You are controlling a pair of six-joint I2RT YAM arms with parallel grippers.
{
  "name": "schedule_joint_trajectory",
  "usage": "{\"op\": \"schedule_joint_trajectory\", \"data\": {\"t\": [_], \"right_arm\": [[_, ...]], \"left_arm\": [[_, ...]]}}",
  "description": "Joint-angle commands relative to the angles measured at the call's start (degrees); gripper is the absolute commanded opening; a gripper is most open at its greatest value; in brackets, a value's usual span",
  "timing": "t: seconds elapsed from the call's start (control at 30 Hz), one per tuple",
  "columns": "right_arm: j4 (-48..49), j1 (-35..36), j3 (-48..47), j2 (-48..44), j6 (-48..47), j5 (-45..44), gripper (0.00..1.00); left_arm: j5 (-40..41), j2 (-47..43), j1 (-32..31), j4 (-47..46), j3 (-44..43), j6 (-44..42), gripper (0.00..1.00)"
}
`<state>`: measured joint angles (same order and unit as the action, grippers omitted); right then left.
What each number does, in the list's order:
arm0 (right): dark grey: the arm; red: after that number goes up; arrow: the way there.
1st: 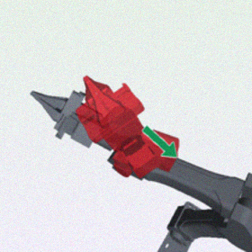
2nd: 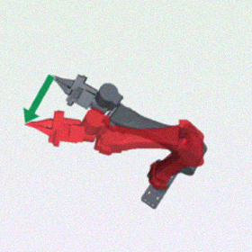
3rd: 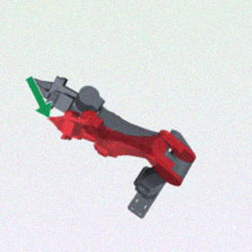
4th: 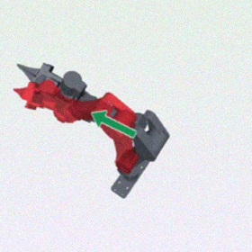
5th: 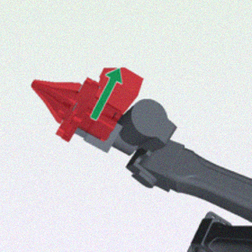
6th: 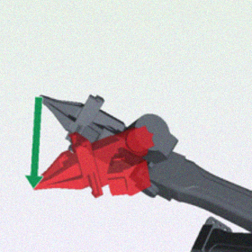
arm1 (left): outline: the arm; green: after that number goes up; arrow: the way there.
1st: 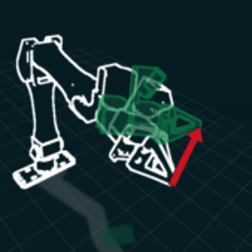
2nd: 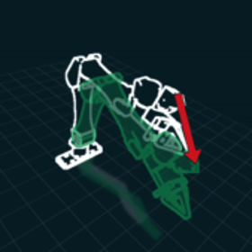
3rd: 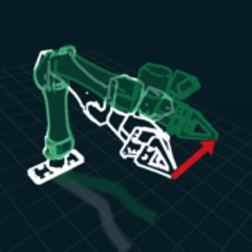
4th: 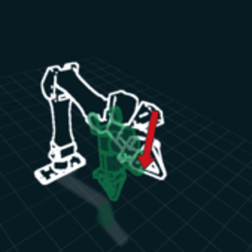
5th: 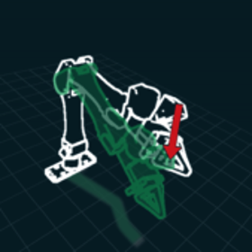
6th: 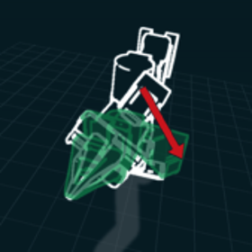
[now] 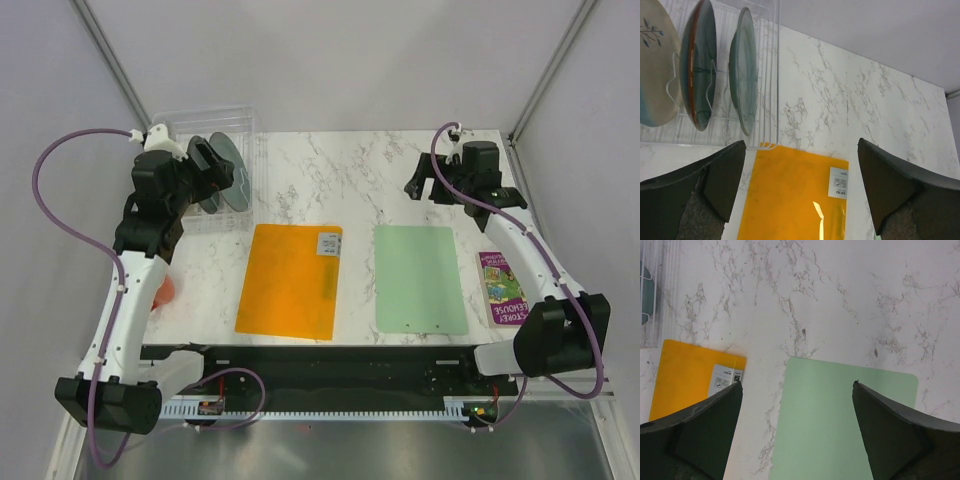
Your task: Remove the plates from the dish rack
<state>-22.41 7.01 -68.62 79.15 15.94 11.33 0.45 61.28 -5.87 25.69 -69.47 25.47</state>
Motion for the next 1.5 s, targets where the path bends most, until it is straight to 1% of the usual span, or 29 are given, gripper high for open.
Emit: {"op": "schedule_joint_trajectory", "data": {"t": [0.0, 0.13, 0.17, 0.2, 0.33, 0.7, 0.8, 0.93, 1.07, 1.1, 1.13, 1.2, 1.23, 1.3, 1.33, 1.37, 1.4, 1.43, 1.47], "right_arm": [[-0.97, 0.11, -1.08, 0.3, -1.53, -2.54, 0.98], [-0.96, 0.11, -1.78, 2.4, -2.93, -4.65, 0.98], [-0.96, 0.11, -1.78, 2.93, -3.02, -4.74, 0.98], [-0.88, 0.2, -2.04, 3.37, -3.11, -4.74, 0.98], [-0.88, 0.2, -2.83, 6.0, -3.64, -4.65, 0.98], [-0.26, 0.11, -3.8, 10.23, -4.78, -5.18, 0.98], [-0.17, 0.11, -4.07, 11.37, -5.13, -5.71, 0.98], [-0.17, 0.11, -4.42, 12.69, -5.48, -6.15, 0.98], [-0.17, 0.03, -4.68, 12.95, -6.01, -6.58, 0.98], [-0.17, 0.03, -4.85, 13.04, -6.1, -6.67, 0.98], [-0.17, 0.03, -5.03, 13.04, -6.27, -6.76, 0.98], [-0.26, -0.15, -5.29, 13.31, -6.45, -6.94, 0.98], [-0.17, -0.06, -5.47, 13.48, -6.54, -6.94, 0.98], [-0.17, -0.24, -5.56, 13.66, -6.72, -6.94, 0.98], [-0.17, -0.32, -5.65, 13.83, -6.63, -6.85, 0.98], [-0.17, -0.33, -5.56, 13.83, -6.8, -6.85, 0.98], [-0.17, -0.33, -5.56, 13.92, -6.8, -6.68, 0.98], [-0.17, -0.33, -5.47, 13.83, -6.89, -6.67, 0.98], [-0.26, -0.33, -5.38, 13.92, -6.89, -6.67, 0.98]], "left_arm": [[7.11, 3.31, 0.07, -2.57, -4.61, -2.44, 1.0], [6.24, 7.79, 0.15, -4.77, -5.42, -6.39, 1.0], [4.23, 8.76, 0.24, -7.39, -5.15, -7.27, 1.0], [3.78, 10.16, 0.42, -7.93, -5.15, -7.98, 1.0], [3.68, 16.93, 0.42, -10.13, -6.46, -7.72, 1.0], [15.81, 26.34, 0.42, -17.25, -8.31, -9.3, 1.0], [16.6, 29.76, 0.42, -17.87, -9.71, -10.36, 0.98], [17.39, 33.2, 0.42, -19.19, -11.38, -11.32, 0.9], [17.22, 35.39, 0.42, -23.83, -11.39, -12.81, 0.89], [16.96, 35.93, 0.42, -24.11, -12.0, -13.34, 0.85], [16.95, 36.63, 0.42, -24.11, -12.52, -13.35, 0.78], [16.52, 38.56, 0.42, -23.68, -14.01, -13.7, 0.74], [16.51, 39.09, 0.42, -23.58, -14.28, -13.78, 0.6], [16.51, 40.15, 0.42, -23.41, -14.73, -13.7, 0.42], [16.51, 40.41, 0.42, -23.41, -14.81, -13.52, 0.19], [16.6, 40.5, 0.42, -23.32, -14.73, -13.43, 0.13], [16.6, 40.59, 0.33, -23.23, -14.73, -13.35, 0.09], [16.6, 40.76, 0.33, -23.23, -14.81, -13.35, 0.03], [16.78, 40.85, 0.24, -23.23, -14.73, -13.35, 0.02]]}}
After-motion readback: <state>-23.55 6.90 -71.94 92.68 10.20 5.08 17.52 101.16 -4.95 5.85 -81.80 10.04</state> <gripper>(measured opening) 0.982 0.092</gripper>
